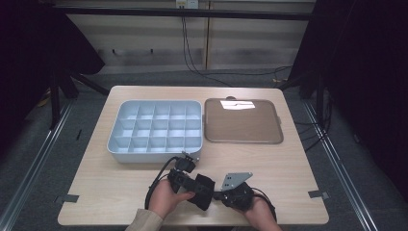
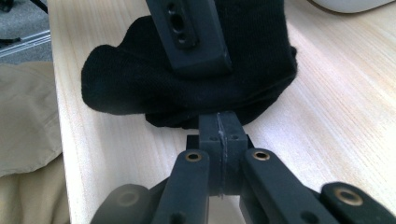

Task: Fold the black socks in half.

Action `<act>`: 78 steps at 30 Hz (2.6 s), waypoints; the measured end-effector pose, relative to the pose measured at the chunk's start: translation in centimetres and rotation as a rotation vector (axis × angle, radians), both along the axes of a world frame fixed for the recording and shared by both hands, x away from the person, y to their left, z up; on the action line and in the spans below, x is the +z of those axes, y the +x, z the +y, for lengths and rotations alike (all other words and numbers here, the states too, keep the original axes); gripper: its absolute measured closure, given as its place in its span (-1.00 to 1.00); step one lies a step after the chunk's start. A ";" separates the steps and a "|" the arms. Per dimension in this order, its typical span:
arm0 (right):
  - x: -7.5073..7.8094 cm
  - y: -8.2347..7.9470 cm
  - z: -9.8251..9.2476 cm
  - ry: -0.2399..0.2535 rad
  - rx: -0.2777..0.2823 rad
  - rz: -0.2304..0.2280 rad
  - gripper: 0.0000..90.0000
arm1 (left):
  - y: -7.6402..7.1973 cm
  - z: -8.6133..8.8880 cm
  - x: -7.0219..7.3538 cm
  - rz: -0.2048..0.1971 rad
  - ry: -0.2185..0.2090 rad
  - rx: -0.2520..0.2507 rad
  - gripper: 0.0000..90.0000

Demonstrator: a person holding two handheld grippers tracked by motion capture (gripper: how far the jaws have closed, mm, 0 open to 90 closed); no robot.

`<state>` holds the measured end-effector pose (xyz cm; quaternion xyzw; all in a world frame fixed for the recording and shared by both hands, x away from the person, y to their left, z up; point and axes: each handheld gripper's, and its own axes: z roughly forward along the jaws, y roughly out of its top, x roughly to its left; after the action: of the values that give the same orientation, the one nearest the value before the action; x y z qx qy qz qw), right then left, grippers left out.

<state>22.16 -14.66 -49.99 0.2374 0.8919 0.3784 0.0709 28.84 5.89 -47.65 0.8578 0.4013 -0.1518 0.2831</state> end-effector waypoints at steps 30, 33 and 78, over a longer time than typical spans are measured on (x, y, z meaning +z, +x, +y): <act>-0.2 0.3 -0.4 0.022 -0.035 -0.001 0.69 | 0.0 0.2 1.3 -0.007 0.017 -0.023 0.56; -0.1 0.4 -0.6 0.021 -0.057 0.001 0.59 | 0.2 0.4 1.6 -0.005 0.025 -0.031 0.56; -0.8 2.0 -2.9 -0.014 -0.270 -0.023 -0.66 | 2.4 5.7 5.9 -0.026 0.078 0.045 0.55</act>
<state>24.20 -17.57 -50.84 0.3506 0.8535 0.3620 0.1330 31.23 11.57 -41.76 0.8608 0.4225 -0.1185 0.2579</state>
